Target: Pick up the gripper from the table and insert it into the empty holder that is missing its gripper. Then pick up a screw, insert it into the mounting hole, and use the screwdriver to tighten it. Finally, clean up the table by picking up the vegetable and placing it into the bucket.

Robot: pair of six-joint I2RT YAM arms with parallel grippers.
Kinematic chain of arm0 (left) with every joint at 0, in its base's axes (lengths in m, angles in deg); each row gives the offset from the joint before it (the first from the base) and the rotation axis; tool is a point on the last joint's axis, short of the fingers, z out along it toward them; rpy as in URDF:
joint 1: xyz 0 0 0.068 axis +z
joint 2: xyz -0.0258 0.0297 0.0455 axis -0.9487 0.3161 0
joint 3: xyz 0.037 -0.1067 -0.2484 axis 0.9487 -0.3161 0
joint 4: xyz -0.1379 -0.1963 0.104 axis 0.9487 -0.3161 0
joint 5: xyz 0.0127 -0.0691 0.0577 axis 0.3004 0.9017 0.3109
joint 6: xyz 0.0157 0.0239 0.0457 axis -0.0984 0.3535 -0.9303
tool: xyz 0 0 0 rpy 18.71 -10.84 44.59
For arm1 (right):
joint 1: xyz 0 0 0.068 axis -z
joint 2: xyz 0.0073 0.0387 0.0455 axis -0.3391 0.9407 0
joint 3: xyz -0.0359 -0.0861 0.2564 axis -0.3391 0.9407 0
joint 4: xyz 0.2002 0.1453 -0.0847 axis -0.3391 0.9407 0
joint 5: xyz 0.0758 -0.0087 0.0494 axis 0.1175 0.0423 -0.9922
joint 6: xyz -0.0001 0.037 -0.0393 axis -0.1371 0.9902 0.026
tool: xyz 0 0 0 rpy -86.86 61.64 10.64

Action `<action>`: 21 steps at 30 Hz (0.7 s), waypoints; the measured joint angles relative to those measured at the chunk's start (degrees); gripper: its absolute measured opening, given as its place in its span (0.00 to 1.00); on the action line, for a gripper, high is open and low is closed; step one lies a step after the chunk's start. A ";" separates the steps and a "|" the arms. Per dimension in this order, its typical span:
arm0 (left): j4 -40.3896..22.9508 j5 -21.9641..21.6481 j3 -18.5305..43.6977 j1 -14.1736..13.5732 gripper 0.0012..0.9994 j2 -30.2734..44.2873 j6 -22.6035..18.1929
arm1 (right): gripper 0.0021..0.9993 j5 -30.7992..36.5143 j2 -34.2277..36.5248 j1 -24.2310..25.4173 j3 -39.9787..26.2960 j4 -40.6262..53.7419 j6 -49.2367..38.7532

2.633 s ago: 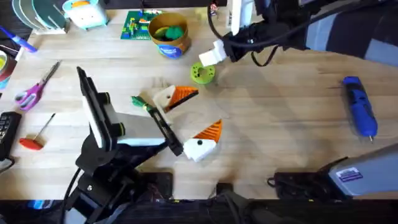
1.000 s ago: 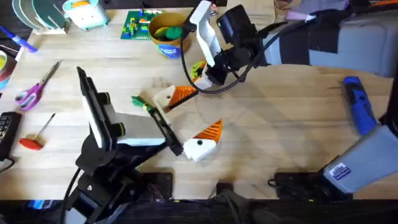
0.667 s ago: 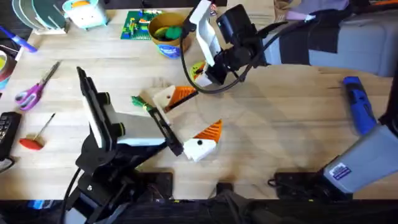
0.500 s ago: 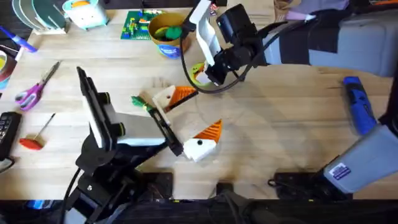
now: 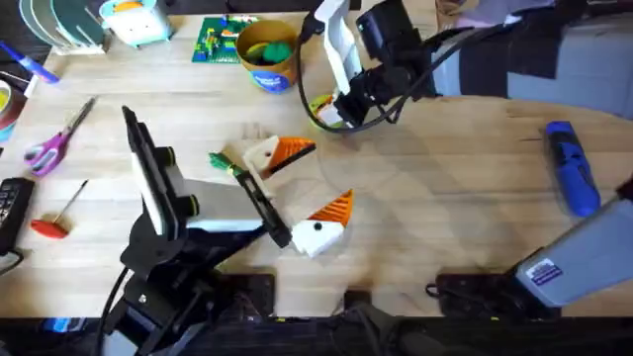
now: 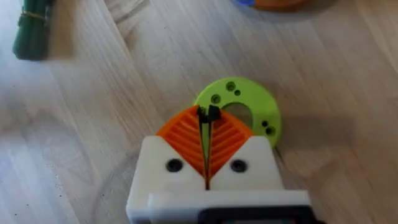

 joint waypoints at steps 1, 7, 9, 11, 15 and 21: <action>0.00 -0.01 0.00 0.00 0.99 0.00 0.00 | 0.01 0.04 -0.80 0.44 0.00 0.04 0.61; 0.00 0.00 0.00 0.01 0.99 0.00 0.00 | 0.01 0.34 -7.03 1.60 0.00 -0.06 2.32; 0.00 0.00 0.00 0.02 0.99 0.00 0.00 | 0.01 0.32 -8.83 1.45 0.00 0.06 2.41; 0.00 0.00 0.00 0.00 0.99 0.00 0.00 | 0.01 0.32 -10.86 1.32 0.00 0.44 2.59; 0.00 0.00 0.00 0.00 0.99 0.00 0.00 | 0.01 0.34 -16.54 0.81 0.00 0.64 3.28; 0.00 0.00 0.00 0.02 0.99 0.00 0.00 | 0.01 0.31 -25.96 -2.31 0.00 0.45 4.94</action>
